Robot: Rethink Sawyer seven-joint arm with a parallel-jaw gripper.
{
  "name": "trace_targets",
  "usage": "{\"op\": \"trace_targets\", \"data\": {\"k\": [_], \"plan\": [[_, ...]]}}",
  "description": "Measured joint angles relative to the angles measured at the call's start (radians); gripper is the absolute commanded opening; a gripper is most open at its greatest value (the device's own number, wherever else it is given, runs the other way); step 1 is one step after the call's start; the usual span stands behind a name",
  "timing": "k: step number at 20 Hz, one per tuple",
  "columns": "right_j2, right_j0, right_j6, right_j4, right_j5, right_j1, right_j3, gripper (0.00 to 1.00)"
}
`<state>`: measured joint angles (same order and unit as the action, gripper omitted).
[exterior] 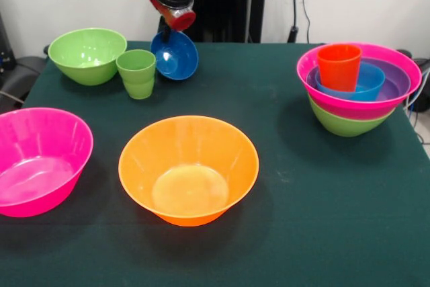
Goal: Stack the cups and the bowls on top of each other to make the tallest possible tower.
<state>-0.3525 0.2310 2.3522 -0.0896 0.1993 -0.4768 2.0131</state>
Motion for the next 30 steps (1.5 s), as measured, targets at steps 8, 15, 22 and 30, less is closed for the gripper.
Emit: {"op": "trace_targets", "data": {"k": [8,15,22,30], "plan": [[-0.029,-0.043,0.0,0.0,0.0,-0.001,0.0,0.0],[-0.044,-0.061,0.0,0.0,0.0,-0.001,0.0,0.0],[-0.069,-0.069,0.0,0.0,0.0,-0.002,0.0,0.0],[-0.076,-0.069,0.0,0.0,0.0,-0.002,0.0,0.0]]}}
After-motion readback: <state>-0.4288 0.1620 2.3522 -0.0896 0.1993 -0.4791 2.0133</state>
